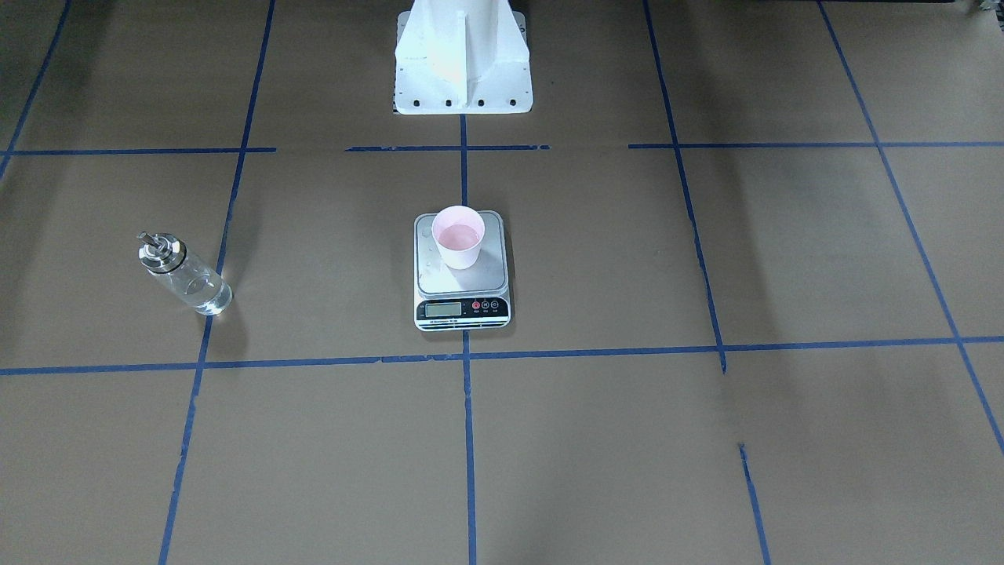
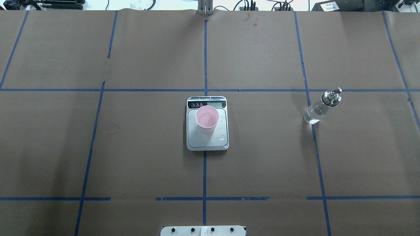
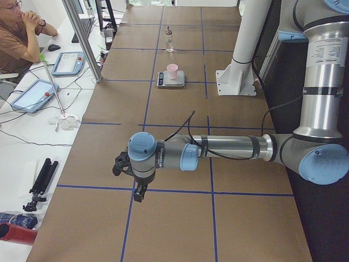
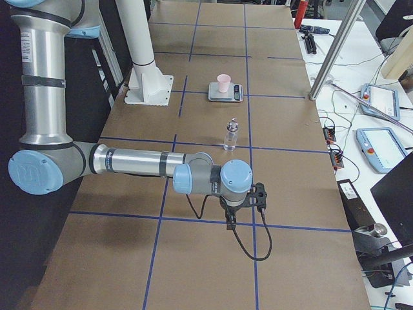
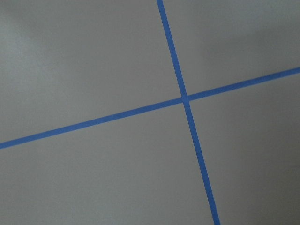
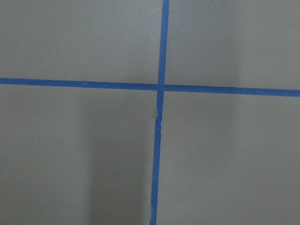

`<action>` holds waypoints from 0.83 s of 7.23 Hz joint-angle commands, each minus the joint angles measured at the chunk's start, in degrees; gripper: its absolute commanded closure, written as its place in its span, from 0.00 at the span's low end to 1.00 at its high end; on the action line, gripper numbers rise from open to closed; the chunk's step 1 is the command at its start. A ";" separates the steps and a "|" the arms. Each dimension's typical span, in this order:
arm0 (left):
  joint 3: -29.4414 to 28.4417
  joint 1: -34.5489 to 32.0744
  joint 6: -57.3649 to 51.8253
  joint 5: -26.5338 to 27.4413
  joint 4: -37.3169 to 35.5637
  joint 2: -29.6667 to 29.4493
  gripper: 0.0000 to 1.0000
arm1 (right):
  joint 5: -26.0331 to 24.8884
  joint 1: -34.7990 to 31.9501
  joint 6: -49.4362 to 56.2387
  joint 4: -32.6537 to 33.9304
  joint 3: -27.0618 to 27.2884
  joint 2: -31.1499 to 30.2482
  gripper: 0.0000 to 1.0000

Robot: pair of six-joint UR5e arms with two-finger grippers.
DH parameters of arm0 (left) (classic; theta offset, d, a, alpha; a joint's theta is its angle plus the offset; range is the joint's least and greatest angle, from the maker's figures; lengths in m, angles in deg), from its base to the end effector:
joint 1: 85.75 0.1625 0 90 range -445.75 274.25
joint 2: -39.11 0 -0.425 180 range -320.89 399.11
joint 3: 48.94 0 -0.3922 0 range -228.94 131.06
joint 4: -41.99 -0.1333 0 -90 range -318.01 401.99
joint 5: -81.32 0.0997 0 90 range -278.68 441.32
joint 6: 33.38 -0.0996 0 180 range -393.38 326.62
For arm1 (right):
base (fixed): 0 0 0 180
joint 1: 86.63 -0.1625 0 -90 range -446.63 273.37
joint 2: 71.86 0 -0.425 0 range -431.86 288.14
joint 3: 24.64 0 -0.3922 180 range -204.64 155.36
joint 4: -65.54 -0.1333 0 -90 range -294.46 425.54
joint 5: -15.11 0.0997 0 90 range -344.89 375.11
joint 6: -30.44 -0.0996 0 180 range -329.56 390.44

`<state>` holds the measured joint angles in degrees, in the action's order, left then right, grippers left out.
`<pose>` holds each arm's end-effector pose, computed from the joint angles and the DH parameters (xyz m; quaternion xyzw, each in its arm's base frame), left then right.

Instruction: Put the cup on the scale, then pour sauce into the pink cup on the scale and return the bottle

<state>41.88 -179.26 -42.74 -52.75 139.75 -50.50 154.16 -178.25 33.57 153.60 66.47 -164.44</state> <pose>-0.0944 -0.4933 0.6412 0.1077 0.3644 0.0739 0.9220 0.0714 -0.4713 0.6616 0.0209 -0.4146 -0.0137 0.9097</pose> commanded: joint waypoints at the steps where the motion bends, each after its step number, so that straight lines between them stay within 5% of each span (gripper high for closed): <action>1: 0.41 -0.01 1.97 0.03 1.12 -0.05 0.00 | 0.00 -0.14 -0.05 -0.26 -0.14 -0.15 0.00; 6: 1.46 -0.01 9.26 -0.06 1.30 -0.22 0.00 | 0.00 -0.14 -2.95 -0.35 -0.05 -0.15 0.00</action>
<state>42.95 -179.27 -35.70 -52.80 141.01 -50.68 154.15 -178.39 30.93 153.27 66.42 -164.59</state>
